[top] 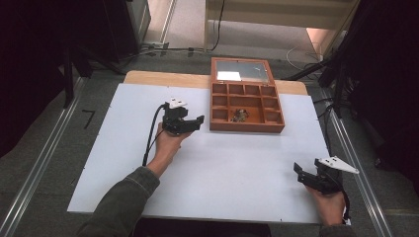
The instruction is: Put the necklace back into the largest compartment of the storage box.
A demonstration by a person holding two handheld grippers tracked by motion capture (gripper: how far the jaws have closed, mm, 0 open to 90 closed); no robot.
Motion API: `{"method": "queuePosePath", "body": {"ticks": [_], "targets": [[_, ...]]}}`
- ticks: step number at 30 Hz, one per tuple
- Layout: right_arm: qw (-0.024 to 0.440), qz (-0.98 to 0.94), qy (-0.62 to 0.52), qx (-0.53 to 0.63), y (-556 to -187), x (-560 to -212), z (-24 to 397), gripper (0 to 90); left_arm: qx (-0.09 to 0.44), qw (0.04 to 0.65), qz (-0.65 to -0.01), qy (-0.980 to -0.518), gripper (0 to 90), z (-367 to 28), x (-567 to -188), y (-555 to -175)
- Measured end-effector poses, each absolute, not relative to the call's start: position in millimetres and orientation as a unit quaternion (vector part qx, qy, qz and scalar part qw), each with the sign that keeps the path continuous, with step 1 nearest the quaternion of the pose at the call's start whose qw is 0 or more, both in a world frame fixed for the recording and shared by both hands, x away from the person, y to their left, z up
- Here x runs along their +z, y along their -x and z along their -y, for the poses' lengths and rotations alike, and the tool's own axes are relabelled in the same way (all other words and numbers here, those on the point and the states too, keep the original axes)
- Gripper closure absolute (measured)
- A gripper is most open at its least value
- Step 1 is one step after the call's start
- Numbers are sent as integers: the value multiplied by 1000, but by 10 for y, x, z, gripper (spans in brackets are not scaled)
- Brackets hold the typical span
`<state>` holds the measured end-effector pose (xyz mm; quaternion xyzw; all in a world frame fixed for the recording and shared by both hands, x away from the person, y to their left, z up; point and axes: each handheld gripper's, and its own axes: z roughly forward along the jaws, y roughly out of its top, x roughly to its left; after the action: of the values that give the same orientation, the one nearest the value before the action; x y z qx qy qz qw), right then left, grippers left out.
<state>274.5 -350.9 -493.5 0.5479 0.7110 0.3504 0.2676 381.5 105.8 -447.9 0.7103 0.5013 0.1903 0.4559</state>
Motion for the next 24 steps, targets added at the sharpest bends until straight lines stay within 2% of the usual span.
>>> {"method": "queuePosePath", "body": {"ticks": [24], "targets": [[267, -711, -549, 349, -2745, -4937, 3500, 172, 193, 450, -509, -708, 290, -1348, -4574, -3608]]}}
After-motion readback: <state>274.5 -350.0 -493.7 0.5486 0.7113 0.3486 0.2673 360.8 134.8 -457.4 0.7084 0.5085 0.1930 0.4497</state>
